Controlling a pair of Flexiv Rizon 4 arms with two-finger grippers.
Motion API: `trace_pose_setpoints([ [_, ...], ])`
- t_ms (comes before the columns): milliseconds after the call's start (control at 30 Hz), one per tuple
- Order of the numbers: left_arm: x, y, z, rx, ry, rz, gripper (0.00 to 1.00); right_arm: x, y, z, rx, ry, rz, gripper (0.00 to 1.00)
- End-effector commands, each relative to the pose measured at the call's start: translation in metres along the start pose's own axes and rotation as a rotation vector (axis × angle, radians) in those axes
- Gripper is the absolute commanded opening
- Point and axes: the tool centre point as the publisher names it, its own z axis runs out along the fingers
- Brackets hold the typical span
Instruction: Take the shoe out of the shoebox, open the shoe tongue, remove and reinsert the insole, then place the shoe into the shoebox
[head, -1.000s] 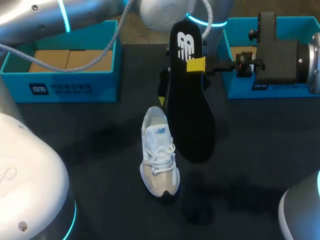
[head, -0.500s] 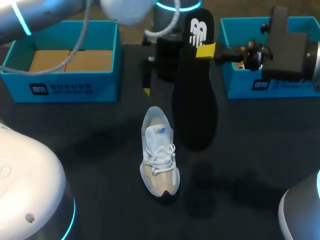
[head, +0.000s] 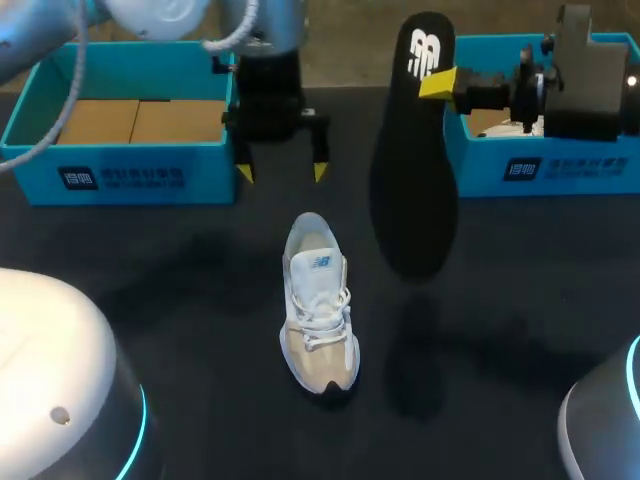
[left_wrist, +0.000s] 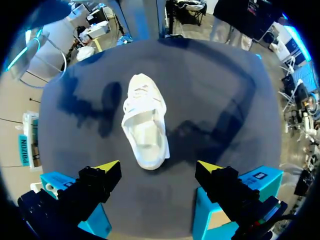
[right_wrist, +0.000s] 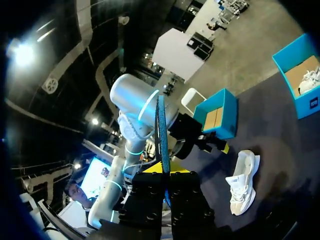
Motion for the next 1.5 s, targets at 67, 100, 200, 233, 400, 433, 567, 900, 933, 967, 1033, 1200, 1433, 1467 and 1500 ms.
trace_pose_setpoints([
  [67,0.006,-0.002,0.002,-0.007,-0.265,0.003,1.00,0.004,0.018,0.015,0.045,-0.015,0.003,0.00],
  [100,0.006,-0.002,0.002,-0.007,-0.265,0.003,1.00,0.004,0.018,0.015,0.045,-0.015,0.003,0.00],
  [200,0.006,-0.002,0.002,-0.007,-0.265,0.003,1.00,0.004,0.018,0.015,0.045,-0.015,0.003,0.00],
  [233,0.006,-0.002,0.002,-0.007,-0.265,0.003,1.00,0.004,0.018,0.015,0.045,-0.015,0.003,0.00],
  [400,0.006,-0.002,0.002,-0.007,-0.265,0.003,1.00,0.004,0.018,0.015,0.045,-0.015,0.003,0.00],
  [433,0.006,-0.002,0.002,-0.007,-0.265,0.003,1.00,0.004,0.018,0.015,0.045,-0.015,0.003,0.00],
  [567,0.004,-0.002,0.010,-0.039,-0.307,0.002,1.00,0.004,0.018,0.015,0.045,-0.015,0.003,0.00],
  [900,-0.005,0.005,-0.010,-0.067,-0.606,-0.046,1.00,-0.011,0.051,0.023,-0.009,0.026,0.102,0.00],
  [933,-0.004,0.005,-0.013,-0.074,-0.633,-0.046,1.00,-0.013,0.055,0.024,-0.012,0.032,0.117,0.00],
  [967,-0.003,0.005,-0.016,-0.072,-0.655,-0.048,1.00,-0.015,0.059,0.025,-0.009,0.036,0.125,0.00],
  [1033,-0.002,0.005,-0.021,-0.083,-0.687,-0.047,1.00,-0.019,0.066,0.028,-0.010,0.046,0.146,0.00],
  [1200,-0.001,-0.002,-0.040,-0.098,-0.795,-0.036,1.00,-0.026,0.079,0.035,0.007,0.067,0.207,0.00],
  [1433,-0.010,-0.012,-0.063,-0.140,-0.908,-0.006,1.00,-0.047,0.094,0.055,-0.014,0.073,0.341,0.00],
  [1467,-0.011,-0.013,-0.065,-0.148,-0.923,0.000,1.00,-0.050,0.095,0.059,-0.008,0.062,0.361,0.00],
  [1500,-0.013,-0.013,-0.067,-0.154,-0.935,0.004,1.00,-0.053,0.096,0.062,-0.002,0.059,0.370,0.00],
])
